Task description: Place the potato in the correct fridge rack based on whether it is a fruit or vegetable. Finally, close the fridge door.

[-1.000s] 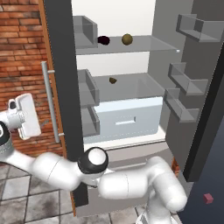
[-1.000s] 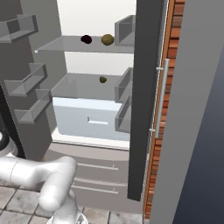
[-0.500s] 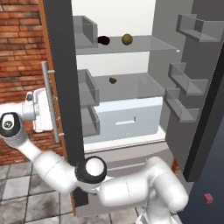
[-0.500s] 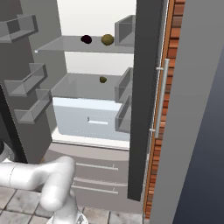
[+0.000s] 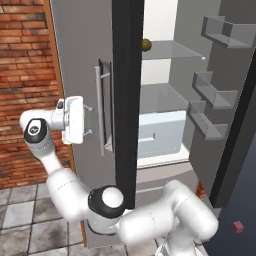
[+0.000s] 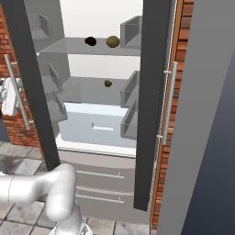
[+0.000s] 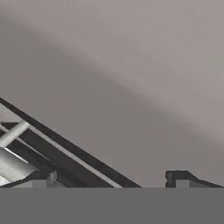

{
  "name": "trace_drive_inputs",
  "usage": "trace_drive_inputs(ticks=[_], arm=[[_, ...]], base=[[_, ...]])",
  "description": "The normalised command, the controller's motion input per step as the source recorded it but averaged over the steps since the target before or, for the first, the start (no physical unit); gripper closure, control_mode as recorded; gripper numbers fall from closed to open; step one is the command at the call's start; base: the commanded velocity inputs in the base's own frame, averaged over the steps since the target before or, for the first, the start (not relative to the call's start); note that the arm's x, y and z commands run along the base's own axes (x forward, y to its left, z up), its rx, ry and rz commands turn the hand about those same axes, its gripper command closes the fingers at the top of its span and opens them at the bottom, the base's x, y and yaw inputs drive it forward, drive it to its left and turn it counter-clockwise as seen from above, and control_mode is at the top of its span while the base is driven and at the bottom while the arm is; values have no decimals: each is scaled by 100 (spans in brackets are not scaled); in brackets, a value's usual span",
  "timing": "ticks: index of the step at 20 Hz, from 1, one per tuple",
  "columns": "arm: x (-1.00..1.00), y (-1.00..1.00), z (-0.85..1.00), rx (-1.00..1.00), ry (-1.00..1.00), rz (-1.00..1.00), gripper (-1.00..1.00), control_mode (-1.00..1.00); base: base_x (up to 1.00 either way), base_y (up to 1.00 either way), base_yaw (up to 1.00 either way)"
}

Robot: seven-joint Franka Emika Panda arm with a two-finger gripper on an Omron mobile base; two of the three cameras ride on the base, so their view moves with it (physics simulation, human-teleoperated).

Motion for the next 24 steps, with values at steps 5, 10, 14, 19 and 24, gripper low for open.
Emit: trace_drive_inputs(ticks=[5, 10, 14, 19, 24], arm=[[-1, -99, 17, 0, -5, -4, -100, -100], [9, -61, 29, 0, -15, 9, -100, -100], [50, -48, 18, 0, -11, 24, -100, -100], [95, -31, 3, 2, -1, 35, -100, -100], [100, -22, 0, 3, 0, 39, -100, -100]], base=[[0, 0, 0], [0, 0, 0], [0, 0, 0], [0, 0, 0], [0, 0, 0]])
